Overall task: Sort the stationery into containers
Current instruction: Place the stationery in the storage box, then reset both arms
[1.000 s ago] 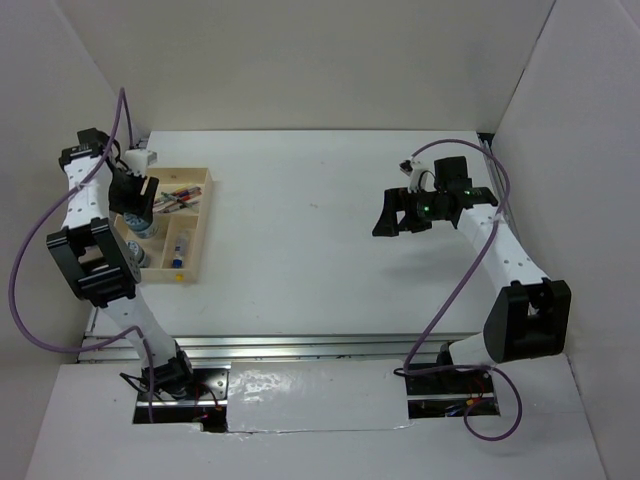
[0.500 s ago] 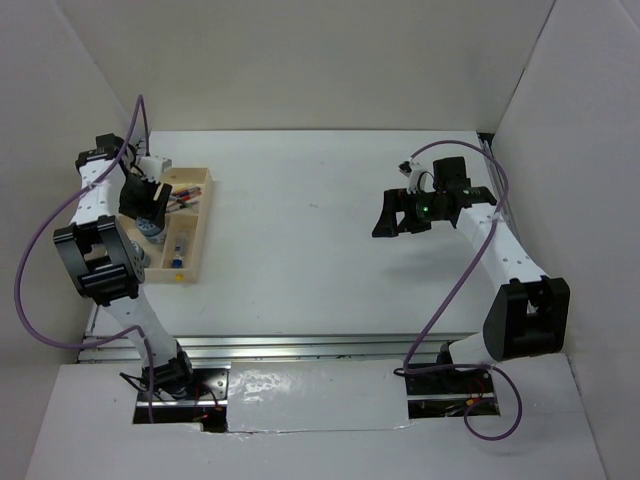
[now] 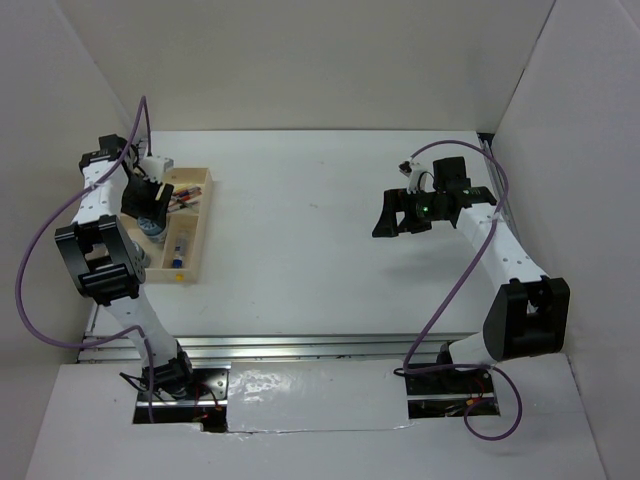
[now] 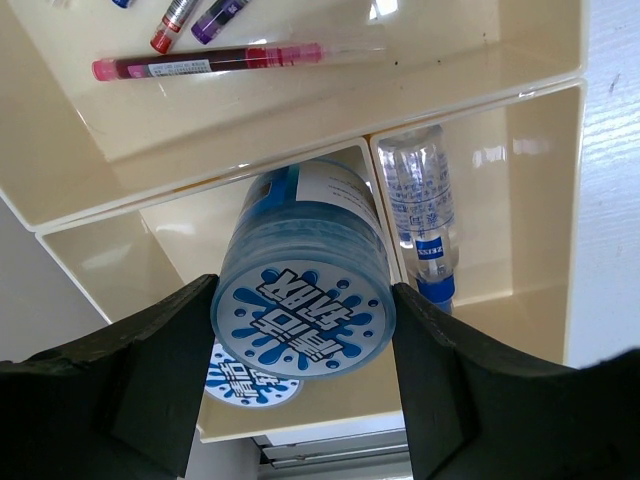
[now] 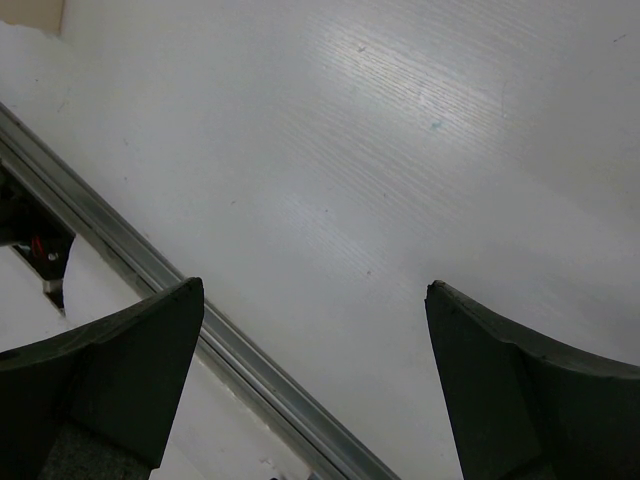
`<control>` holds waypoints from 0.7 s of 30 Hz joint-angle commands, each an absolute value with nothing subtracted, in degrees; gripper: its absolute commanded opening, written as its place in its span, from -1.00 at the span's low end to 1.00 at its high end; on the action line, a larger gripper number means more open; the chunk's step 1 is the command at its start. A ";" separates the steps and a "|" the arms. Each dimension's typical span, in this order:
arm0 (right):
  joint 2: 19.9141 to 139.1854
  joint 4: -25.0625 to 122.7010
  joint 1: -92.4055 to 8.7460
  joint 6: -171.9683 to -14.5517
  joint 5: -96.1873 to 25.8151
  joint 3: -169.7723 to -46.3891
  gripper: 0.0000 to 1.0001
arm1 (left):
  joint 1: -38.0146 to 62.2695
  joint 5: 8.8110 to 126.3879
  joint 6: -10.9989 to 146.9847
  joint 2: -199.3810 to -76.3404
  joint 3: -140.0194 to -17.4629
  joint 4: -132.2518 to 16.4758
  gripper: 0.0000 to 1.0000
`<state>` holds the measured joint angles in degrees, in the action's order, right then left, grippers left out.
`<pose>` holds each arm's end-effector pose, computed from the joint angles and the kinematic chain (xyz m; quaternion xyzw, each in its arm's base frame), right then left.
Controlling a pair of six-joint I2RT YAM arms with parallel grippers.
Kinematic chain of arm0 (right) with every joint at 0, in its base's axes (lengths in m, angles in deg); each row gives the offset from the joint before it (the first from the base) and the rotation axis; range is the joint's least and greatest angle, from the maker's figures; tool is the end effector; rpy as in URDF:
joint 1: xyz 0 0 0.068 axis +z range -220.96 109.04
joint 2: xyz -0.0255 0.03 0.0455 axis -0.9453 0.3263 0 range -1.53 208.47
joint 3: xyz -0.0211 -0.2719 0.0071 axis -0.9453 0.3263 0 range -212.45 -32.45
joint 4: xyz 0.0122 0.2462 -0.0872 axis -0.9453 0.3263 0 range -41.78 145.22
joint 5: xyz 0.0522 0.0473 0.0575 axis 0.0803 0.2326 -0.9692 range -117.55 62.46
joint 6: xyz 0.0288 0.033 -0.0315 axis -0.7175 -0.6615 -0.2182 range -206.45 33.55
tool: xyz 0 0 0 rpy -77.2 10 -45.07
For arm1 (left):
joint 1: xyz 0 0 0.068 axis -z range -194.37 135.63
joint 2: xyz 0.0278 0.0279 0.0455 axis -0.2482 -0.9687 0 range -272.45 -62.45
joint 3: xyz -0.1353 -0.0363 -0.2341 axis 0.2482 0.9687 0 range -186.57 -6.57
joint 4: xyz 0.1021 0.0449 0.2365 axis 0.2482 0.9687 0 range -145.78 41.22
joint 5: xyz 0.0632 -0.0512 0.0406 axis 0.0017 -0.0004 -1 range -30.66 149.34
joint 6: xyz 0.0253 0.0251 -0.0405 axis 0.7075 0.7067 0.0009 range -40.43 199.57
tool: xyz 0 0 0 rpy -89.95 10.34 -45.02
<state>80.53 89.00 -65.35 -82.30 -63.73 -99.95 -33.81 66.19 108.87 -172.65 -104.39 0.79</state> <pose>0.2908 0.0497 0.2870 -0.1693 0.8962 0.3001 0.2794 0.3810 0.1300 0.2653 0.0952 0.9768 0.0217 0.1904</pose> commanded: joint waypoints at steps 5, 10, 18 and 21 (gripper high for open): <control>79.59 89.80 -64.81 -81.70 -63.58 -101.62 0.95 | -33.44 66.28 107.26 -171.26 -104.31 -0.41 0.48; 79.07 89.71 -64.89 -81.70 -63.41 -101.53 0.95 | -33.27 66.54 107.17 -169.86 -106.58 0.20 0.69; 77.66 90.58 -65.77 -81.00 -60.69 -103.19 0.94 | -32.83 68.38 105.51 -168.45 -111.32 1.43 0.99; 77.05 92.08 -68.13 -79.59 -59.19 -106.00 0.93 | -31.43 70.67 104.10 -167.67 -116.42 3.19 0.99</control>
<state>79.92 90.48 -66.05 -81.39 -61.26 -101.35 -32.74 67.20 106.40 -171.95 -111.02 1.99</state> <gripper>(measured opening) 0.966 0.993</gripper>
